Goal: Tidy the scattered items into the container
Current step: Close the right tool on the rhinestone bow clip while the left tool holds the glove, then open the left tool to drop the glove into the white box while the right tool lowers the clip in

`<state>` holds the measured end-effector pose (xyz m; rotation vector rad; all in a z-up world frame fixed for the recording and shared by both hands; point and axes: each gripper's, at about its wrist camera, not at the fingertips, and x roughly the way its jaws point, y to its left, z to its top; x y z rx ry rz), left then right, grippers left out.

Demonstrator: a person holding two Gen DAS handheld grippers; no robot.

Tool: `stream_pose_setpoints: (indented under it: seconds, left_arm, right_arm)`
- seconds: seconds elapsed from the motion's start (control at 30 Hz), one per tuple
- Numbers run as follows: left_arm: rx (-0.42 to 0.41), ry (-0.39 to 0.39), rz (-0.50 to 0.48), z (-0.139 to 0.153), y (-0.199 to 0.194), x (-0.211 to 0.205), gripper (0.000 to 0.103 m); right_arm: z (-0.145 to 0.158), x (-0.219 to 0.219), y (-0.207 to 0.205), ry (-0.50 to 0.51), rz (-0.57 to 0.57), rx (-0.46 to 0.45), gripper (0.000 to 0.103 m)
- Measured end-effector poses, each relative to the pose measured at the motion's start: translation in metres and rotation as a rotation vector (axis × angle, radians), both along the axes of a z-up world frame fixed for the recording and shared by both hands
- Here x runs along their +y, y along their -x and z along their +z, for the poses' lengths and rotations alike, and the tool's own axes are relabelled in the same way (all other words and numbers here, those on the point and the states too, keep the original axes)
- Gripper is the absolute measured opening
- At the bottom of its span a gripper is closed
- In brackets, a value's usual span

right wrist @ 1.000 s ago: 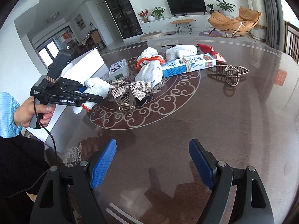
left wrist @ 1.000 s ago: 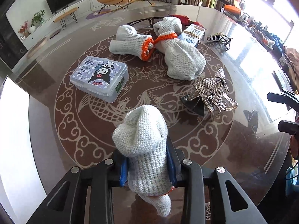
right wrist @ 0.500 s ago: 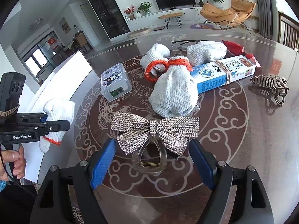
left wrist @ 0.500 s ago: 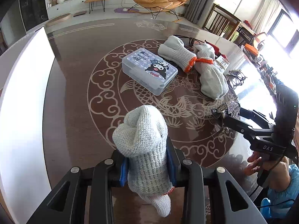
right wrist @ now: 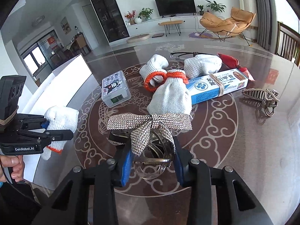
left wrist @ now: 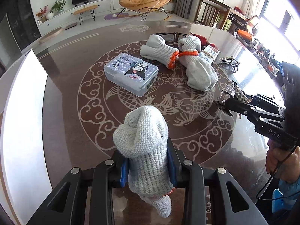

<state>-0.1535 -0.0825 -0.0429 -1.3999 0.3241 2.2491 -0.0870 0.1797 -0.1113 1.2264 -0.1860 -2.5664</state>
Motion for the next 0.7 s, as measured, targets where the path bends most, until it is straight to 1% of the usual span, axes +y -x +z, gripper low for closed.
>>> stream_pose_setpoints:
  seconds: [0.07,0.2,0.23,0.3,0.4,0.47,0.5,0.6,0.63,0.7]
  left_arm:
    - [0.038,0.026,-0.009,0.011,-0.003,0.006,0.034]
    - [0.095,0.118,-0.051,0.038,-0.013,0.014,0.034]
    - [0.103,0.127,-0.048,0.046,-0.016,0.013,0.034]
    - [0.078,0.081,-0.014,0.062,-0.022,0.003,0.034]
    - [0.069,0.034,0.052,0.083,-0.035,-0.027,0.034]
    - [0.083,0.022,0.129,0.097,-0.041,-0.064,0.034]
    - [0.091,0.016,0.183,0.103,-0.043,-0.088,0.034]
    - [0.096,-0.031,0.39,0.118,-0.045,-0.172,0.034]
    - [0.092,-0.048,0.461,0.12,-0.045,-0.2,0.034]
    - [0.082,-0.068,0.591,0.117,-0.047,-0.253,0.034]
  right_arm:
    - [0.007,0.001,-0.005,-0.001,0.007,0.016,0.038]
    - [0.027,0.001,-0.013,-0.018,0.039,0.047,0.038]
    - [0.032,0.0,-0.015,-0.022,0.052,0.052,0.038]
    - [0.041,-0.004,-0.016,-0.02,0.082,0.055,0.038]
    - [0.053,-0.023,-0.015,-0.012,0.138,0.065,0.038]
    - [0.066,-0.046,-0.013,0.002,0.186,0.081,0.037]
    - [0.075,-0.061,-0.012,0.015,0.216,0.094,0.037]
    - [0.107,-0.119,-0.005,0.068,0.318,0.14,0.037]
    - [0.119,-0.142,-0.002,0.092,0.358,0.155,0.037]
    - [0.138,-0.193,0.005,0.108,0.434,0.179,0.037]
